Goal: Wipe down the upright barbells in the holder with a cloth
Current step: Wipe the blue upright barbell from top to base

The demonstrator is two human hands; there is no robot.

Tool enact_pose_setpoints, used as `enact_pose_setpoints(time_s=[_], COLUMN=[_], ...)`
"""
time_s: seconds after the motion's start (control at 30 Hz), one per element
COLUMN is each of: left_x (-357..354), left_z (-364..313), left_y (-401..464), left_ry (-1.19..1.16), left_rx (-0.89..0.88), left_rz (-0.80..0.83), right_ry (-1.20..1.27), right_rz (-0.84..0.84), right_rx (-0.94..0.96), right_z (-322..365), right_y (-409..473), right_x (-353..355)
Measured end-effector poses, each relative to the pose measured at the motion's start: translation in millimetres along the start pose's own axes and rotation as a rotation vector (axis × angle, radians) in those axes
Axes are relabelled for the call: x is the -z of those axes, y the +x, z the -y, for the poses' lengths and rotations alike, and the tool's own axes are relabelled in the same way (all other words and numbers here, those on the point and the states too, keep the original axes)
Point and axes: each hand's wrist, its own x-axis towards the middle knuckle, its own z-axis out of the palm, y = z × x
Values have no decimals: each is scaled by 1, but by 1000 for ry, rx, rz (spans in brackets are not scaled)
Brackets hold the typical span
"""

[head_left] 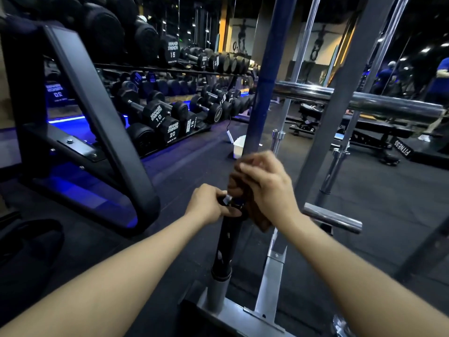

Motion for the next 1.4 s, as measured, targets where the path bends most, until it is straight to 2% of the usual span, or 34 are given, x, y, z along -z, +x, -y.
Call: enact_pose_setpoints(time_s=[0.07,0.17,0.2,0.3,0.4,0.5,0.6,0.67,0.8,0.87,0.93,1.03,1.17,1.4], left_x=[-1,-2,-1,-2,-1,1,-1,0,0,0,0,-2,-1,-3], left_z=[0,-4,-4,-1,-1,-7,-11,-11,-6,-4,-3,-2,-4,-4], left_y=[0,-2,-2,2,4,3,1,1,4,5,5,5,2,1], left_ry=[-14,-43,-43,37,49,82,12,42,75,73,59,61,77,150], left_rx=[-1,31,36,13,10,-9,43,47,49,30,9,16,22,21], left_rz=[10,8,6,4,9,22,34,29,29,27,21,7,4,11], right_ry=[78,88,110,125,124,153,100,110,126,231,281,127,-58,-53], right_rz=[73,177,141,-107,-162,-6,180,134,-86,-122,-84,21,131,238], right_rx=[-80,-50,-63,-120,-72,-78,-79,-69,-71,-112,-137,-74,6,-51], right_z=[6,7,7,7,6,7,5,7,6,10,14,7,8,4], right_y=[-19,-13,-1,37,45,2,-17,2,48,41,20,-8,-26,-22], right_x=[-5,6,13,28,25,5,2,13,34,24,3,-25,-16,6])
